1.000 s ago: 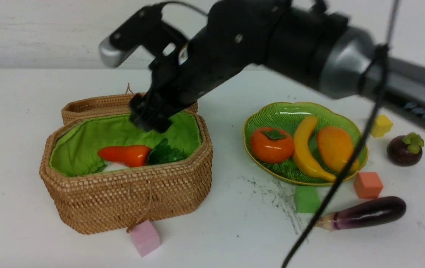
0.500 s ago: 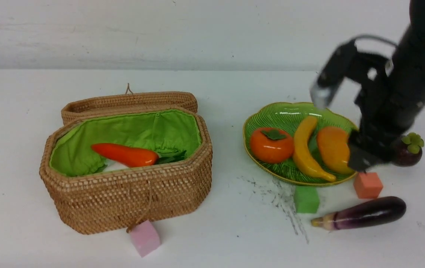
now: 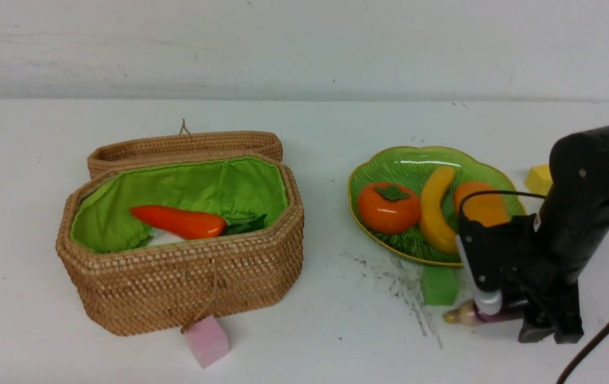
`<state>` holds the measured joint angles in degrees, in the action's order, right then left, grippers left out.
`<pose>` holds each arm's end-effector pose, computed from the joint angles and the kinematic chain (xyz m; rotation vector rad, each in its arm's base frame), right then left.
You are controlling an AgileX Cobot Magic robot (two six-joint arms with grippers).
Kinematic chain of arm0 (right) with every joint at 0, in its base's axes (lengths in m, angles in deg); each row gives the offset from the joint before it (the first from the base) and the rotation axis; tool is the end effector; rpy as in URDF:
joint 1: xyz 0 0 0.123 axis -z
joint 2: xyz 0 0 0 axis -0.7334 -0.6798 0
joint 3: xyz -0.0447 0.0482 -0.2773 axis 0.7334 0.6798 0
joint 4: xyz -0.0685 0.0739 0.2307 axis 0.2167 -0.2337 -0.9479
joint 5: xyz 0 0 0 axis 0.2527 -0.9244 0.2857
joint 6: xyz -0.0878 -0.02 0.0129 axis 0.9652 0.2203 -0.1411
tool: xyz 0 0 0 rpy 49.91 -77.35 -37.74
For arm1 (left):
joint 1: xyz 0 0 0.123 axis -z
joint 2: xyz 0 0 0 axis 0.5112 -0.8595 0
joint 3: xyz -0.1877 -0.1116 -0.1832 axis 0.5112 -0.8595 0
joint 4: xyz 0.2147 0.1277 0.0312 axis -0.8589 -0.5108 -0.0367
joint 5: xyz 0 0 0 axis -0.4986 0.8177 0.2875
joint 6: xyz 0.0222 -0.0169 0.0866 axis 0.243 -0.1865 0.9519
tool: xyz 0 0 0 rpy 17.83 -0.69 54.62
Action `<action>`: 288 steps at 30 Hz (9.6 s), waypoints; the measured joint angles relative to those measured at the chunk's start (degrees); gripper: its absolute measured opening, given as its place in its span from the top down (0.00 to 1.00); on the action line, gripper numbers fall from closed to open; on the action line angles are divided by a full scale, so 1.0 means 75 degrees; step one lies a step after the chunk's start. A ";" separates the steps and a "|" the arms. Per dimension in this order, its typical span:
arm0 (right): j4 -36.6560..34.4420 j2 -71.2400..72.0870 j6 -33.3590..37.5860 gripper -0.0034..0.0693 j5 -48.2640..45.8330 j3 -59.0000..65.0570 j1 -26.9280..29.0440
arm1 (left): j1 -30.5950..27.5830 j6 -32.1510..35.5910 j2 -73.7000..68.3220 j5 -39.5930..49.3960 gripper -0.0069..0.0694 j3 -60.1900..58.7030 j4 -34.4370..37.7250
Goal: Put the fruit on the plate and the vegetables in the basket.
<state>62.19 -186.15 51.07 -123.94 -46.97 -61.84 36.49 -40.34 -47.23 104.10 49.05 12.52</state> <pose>0.3241 0.0868 0.1930 -2.1483 2.0969 -0.0891 0.0521 -0.0026 0.1688 -0.1566 1.8951 -0.2082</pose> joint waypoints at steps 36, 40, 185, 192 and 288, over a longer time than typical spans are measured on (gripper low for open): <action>-0.0060 0.0723 0.0090 0.46 -0.0406 -0.0079 0.0000 | 0.0000 0.0000 0.0000 0.0000 0.60 0.0000 0.0000; -0.1216 0.1385 -0.0660 0.46 -0.0783 -0.0686 0.0000 | 0.0000 0.0000 0.0000 0.0000 0.60 0.0000 0.0000; -0.2130 0.1798 -0.8645 0.67 -0.1619 -0.4748 0.1165 | 0.0000 0.0000 0.0000 0.0000 0.60 -0.0015 0.0000; -0.1586 0.4955 -0.9448 0.96 -0.0656 -0.1876 0.1375 | 0.0000 0.0000 0.0000 0.0000 0.60 -0.0015 0.0000; 0.0956 1.3647 -1.0867 0.90 0.3780 0.8915 0.1517 | 0.0000 0.0000 0.0000 0.0000 0.60 -0.0015 0.0000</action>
<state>69.36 -83.80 -30.43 -95.59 19.89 -50.46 36.49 -40.34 -47.23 104.10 48.93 12.52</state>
